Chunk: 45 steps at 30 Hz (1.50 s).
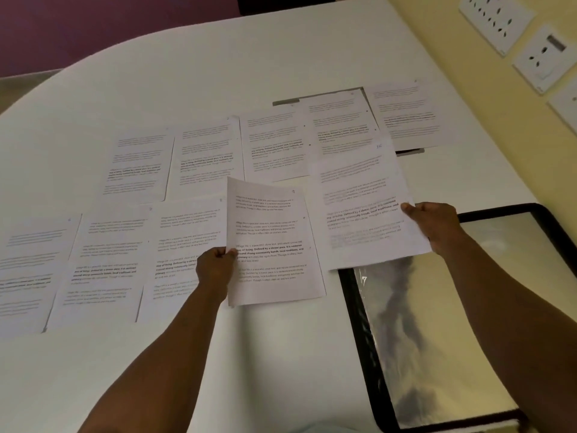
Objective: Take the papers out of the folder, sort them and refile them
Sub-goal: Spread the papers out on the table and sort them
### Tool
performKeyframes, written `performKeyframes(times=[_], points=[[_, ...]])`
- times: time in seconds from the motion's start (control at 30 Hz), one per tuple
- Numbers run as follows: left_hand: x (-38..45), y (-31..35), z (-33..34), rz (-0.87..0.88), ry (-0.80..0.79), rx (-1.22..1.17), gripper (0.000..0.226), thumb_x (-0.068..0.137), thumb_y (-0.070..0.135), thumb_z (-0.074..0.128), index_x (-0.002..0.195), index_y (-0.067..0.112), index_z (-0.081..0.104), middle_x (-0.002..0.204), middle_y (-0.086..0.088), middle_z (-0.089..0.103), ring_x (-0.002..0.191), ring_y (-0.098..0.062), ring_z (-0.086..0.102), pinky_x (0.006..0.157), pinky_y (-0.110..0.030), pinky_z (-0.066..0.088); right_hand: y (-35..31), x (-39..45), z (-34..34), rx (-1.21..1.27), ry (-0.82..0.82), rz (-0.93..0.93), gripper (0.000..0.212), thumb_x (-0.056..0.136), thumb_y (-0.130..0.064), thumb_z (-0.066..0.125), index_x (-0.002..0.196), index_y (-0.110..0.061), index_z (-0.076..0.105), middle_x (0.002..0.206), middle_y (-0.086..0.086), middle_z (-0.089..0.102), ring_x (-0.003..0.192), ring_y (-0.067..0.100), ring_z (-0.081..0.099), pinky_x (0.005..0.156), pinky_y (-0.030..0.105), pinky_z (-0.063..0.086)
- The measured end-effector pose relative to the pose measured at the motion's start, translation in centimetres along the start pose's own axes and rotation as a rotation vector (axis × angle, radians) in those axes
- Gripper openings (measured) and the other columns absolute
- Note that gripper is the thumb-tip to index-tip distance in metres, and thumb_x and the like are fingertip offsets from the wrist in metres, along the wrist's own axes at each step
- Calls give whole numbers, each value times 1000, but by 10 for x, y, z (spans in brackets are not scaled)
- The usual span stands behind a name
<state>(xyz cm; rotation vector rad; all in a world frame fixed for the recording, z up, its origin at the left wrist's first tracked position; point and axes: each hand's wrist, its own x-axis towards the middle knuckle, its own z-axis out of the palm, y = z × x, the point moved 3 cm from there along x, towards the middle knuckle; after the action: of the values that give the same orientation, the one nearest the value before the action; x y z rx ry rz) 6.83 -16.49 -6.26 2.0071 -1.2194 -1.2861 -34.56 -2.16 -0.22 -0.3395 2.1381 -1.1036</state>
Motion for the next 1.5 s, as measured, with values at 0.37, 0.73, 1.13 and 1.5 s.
performKeyframes(times=[0.37,0.73,1.13,1.5], points=[[17,9,23,143,49,280,40,86,23,71,123,11,58,108,-11,69,96,-28,65,88,-37,50,26,51,19,-265,-10,-62,28,89,-23,68,80,4,65,85,13,65,77,26,59,69,32,45],[16,13,24,226,62,592,61,85,36,70,131,2,50,119,-18,64,115,-35,57,97,-43,44,25,45,13,-708,171,-113,57,93,-55,49,96,0,66,91,16,67,92,37,64,69,34,45],[-67,1,24,511,-117,653,56,92,43,58,136,11,49,137,-11,53,125,-29,48,102,-42,40,67,-67,34,-658,186,-561,47,89,-41,64,120,-6,61,119,14,65,111,32,59,93,46,50],[-177,-37,75,811,-460,761,60,98,49,44,148,16,35,156,-3,31,144,-20,27,117,-34,23,128,-146,2,-799,178,-549,55,93,-51,52,133,-13,54,140,7,52,130,24,47,110,40,36]])
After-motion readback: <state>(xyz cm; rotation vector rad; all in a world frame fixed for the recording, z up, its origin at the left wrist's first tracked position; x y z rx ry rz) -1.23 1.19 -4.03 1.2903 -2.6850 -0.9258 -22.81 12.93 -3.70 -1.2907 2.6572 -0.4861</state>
